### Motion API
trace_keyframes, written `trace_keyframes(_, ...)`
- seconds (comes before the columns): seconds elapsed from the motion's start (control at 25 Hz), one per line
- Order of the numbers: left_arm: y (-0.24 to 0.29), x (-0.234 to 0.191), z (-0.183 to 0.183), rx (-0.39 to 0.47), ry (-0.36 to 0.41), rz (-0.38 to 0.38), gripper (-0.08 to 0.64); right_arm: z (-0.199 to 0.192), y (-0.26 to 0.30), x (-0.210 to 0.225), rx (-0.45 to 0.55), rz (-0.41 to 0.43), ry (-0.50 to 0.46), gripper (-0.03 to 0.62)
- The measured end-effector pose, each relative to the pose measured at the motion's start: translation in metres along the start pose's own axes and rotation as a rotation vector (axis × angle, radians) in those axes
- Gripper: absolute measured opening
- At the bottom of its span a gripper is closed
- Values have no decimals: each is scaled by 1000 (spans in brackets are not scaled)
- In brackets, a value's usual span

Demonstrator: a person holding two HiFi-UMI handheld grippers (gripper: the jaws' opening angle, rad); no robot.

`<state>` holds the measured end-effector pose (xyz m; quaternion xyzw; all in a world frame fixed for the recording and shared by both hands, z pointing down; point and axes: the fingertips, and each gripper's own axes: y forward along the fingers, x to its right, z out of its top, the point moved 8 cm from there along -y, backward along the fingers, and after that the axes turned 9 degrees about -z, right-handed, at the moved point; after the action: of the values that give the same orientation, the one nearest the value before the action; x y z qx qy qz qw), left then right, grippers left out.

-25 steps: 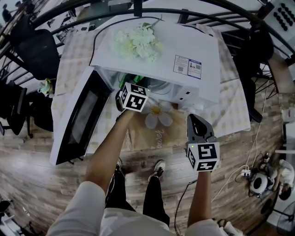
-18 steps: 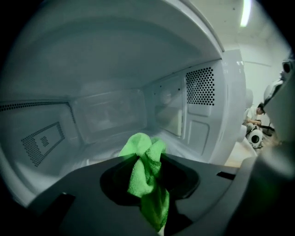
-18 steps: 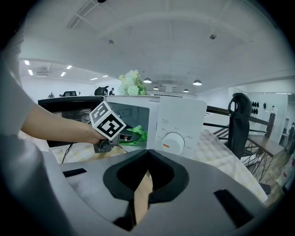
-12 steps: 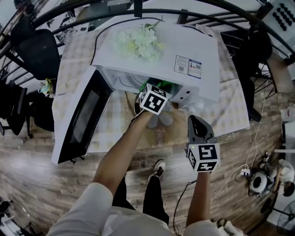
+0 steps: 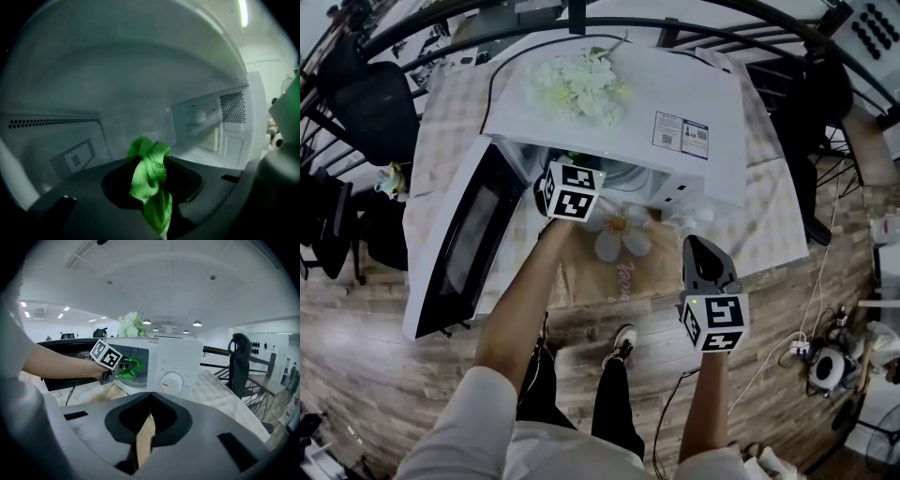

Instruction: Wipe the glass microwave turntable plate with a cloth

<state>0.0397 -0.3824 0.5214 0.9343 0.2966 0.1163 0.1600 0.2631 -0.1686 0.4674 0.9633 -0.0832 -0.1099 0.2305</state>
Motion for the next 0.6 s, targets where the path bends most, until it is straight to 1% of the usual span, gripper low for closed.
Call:
trace_keyframes(0.08,3,-19,-7,-36,4,72,117,-2,-1,1,-1,-2,-7,11)
trace_keyframes(0.12,5,-26,-12,-62,0,95,117,-2,-2,0,0,-1,-14,11)
trace_keyframes(0.2,10,-35,-22,-120,-5,114,117,-3,-4,0,4,6,-27,11)
trace_keyframes(0.32,16,-37,-32,-170,2,85,117,-3,-7,1,10,7,-29,11)
trace_keyframes(0.48,14,-26,-35,-189,34,11,115,-5,-8,2,11,7,-21,12)
trace_keyframes(0.6,11,-13,-34,-187,17,-36,115,-4,-5,2,10,9,-15,12)
